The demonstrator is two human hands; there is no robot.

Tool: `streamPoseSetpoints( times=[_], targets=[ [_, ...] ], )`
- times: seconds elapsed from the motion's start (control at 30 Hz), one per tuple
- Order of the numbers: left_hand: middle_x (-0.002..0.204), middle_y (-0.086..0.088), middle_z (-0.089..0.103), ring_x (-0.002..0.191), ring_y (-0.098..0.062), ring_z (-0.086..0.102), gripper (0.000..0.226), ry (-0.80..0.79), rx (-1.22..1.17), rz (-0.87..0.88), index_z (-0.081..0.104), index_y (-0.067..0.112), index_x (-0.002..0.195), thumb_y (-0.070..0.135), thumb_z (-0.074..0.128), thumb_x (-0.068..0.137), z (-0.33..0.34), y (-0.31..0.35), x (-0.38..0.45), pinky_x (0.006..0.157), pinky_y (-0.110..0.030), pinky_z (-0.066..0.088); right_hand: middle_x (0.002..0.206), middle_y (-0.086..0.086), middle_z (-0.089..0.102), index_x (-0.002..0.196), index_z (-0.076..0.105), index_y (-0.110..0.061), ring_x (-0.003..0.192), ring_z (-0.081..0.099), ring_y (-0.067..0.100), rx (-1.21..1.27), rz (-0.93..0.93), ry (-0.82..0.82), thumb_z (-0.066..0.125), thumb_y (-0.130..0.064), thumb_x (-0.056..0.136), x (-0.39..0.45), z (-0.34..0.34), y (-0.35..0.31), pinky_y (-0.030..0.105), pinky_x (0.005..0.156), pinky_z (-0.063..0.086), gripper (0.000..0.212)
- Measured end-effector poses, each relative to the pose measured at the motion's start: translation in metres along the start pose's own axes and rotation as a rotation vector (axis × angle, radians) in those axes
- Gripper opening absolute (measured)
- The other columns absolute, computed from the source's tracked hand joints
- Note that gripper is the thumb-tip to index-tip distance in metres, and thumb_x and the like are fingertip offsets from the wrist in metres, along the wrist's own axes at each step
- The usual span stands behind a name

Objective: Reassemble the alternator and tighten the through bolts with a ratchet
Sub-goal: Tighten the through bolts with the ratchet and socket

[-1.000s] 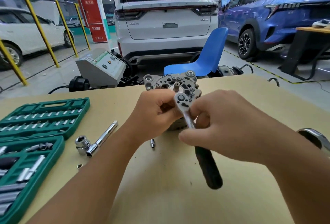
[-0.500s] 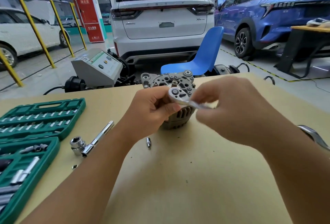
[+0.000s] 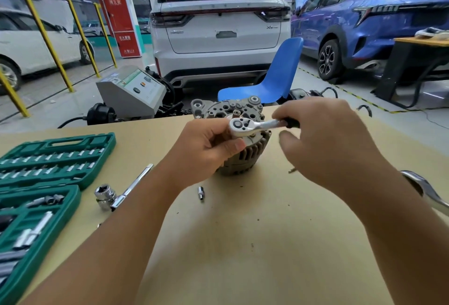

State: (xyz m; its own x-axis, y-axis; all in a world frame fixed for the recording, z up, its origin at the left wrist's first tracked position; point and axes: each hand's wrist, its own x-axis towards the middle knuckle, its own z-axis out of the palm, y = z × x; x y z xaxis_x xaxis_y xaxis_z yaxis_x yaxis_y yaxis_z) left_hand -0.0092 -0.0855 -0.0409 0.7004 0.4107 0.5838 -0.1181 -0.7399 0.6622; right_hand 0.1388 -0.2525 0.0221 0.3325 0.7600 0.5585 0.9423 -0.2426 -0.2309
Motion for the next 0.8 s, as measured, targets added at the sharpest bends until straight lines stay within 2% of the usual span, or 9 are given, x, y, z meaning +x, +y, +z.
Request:
streamPoseSetpoints(
  times=[0.1, 0.17, 0.23, 0.37, 0.47, 0.57, 0.67, 0.73, 0.8],
  targets=[
    [0.078, -0.007, 0.072, 0.064, -0.028, 0.06, 0.02, 0.044, 0.021, 0.044, 0.079, 0.006, 0.1, 0.024, 0.074, 0.093, 0.003, -0.002, -0.002, 0.056, -0.045, 0.051, 0.06, -0.004, 0.063, 0.071, 0.069, -0.024, 0.053, 0.057, 0.013, 0.334, -0.067, -0.32, 0.072, -0.03, 0.076, -0.006, 0.001, -0.007, 0.033, 0.049, 0.051, 0.008],
    [0.077, -0.001, 0.073, 0.065, -0.026, 0.062, 0.02, 0.057, 0.001, 0.057, 0.08, 0.009, 0.096, 0.028, 0.074, 0.093, 0.003, -0.003, -0.003, 0.057, -0.041, 0.053, 0.063, -0.003, 0.067, 0.076, 0.072, -0.024, 0.053, 0.059, 0.014, 0.422, -0.1, -0.457, 0.075, -0.03, 0.075, -0.01, 0.001, -0.011, 0.035, 0.052, 0.054, 0.007],
    [0.075, 0.014, 0.07, 0.061, -0.007, 0.057, 0.008, 0.021, -0.024, 0.078, 0.079, 0.022, 0.102, 0.024, 0.075, 0.094, 0.0, -0.002, -0.002, 0.056, -0.024, 0.048, 0.065, -0.003, 0.067, 0.083, 0.076, -0.028, 0.054, 0.06, 0.013, 0.424, -0.08, -0.343, 0.073, -0.022, 0.08, -0.008, 0.001, -0.004, 0.037, 0.052, 0.055, 0.008],
    [0.079, 0.023, 0.07, 0.065, -0.002, 0.06, 0.022, -0.014, -0.006, 0.068, 0.074, 0.034, 0.107, 0.016, 0.072, 0.094, -0.002, 0.0, -0.001, 0.061, -0.012, 0.046, 0.082, -0.007, 0.069, 0.101, 0.076, -0.034, 0.081, 0.064, 0.02, 0.041, -0.044, 0.008, 0.067, -0.022, 0.088, -0.003, 0.001, 0.006, 0.04, 0.075, 0.054, 0.02],
    [0.083, 0.02, 0.071, 0.068, -0.005, 0.061, 0.022, 0.025, 0.027, 0.1, 0.073, 0.031, 0.106, 0.014, 0.072, 0.094, 0.0, 0.0, -0.003, 0.064, -0.016, 0.046, 0.063, 0.0, 0.067, 0.082, 0.074, -0.023, 0.058, 0.061, 0.017, 0.334, -0.052, -0.231, 0.075, -0.025, 0.08, -0.007, 0.001, 0.0, 0.035, 0.052, 0.052, 0.003],
    [0.078, 0.008, 0.068, 0.061, -0.012, 0.058, 0.014, 0.07, 0.023, 0.079, 0.073, 0.023, 0.102, 0.013, 0.071, 0.093, 0.001, 0.0, -0.004, 0.058, -0.025, 0.047, 0.064, -0.003, 0.072, 0.085, 0.074, -0.028, 0.051, 0.065, 0.007, 0.517, -0.029, -0.474, 0.075, -0.017, 0.077, -0.007, -0.007, 0.002, 0.024, 0.045, 0.051, 0.013],
    [0.072, 0.007, 0.066, 0.053, -0.011, 0.058, 0.012, 0.062, 0.001, 0.017, 0.075, 0.009, 0.102, 0.014, 0.07, 0.093, -0.001, 0.0, -0.003, 0.051, -0.027, 0.049, 0.063, -0.002, 0.068, 0.083, 0.077, -0.035, 0.048, 0.055, 0.006, 0.487, 0.049, -0.303, 0.076, -0.016, 0.081, -0.001, -0.009, 0.016, 0.018, 0.044, 0.044, 0.019],
    [0.071, 0.007, 0.065, 0.052, -0.01, 0.058, 0.012, 0.065, 0.025, 0.026, 0.075, 0.008, 0.103, 0.015, 0.07, 0.093, 0.0, 0.001, -0.002, 0.051, -0.025, 0.049, 0.064, -0.003, 0.064, 0.087, 0.077, -0.031, 0.059, 0.058, 0.01, 0.226, 0.028, -0.129, 0.072, -0.022, 0.085, -0.002, -0.005, 0.018, 0.028, 0.053, 0.051, 0.011],
    [0.07, 0.011, 0.065, 0.053, -0.008, 0.058, 0.011, 0.08, 0.028, 0.043, 0.074, 0.017, 0.102, 0.014, 0.07, 0.093, 0.002, 0.003, -0.003, 0.051, -0.02, 0.047, 0.063, -0.002, 0.064, 0.084, 0.074, -0.024, 0.06, 0.06, 0.014, 0.187, -0.039, -0.169, 0.071, -0.029, 0.084, -0.007, -0.004, 0.01, 0.032, 0.052, 0.051, 0.006]
  ],
)
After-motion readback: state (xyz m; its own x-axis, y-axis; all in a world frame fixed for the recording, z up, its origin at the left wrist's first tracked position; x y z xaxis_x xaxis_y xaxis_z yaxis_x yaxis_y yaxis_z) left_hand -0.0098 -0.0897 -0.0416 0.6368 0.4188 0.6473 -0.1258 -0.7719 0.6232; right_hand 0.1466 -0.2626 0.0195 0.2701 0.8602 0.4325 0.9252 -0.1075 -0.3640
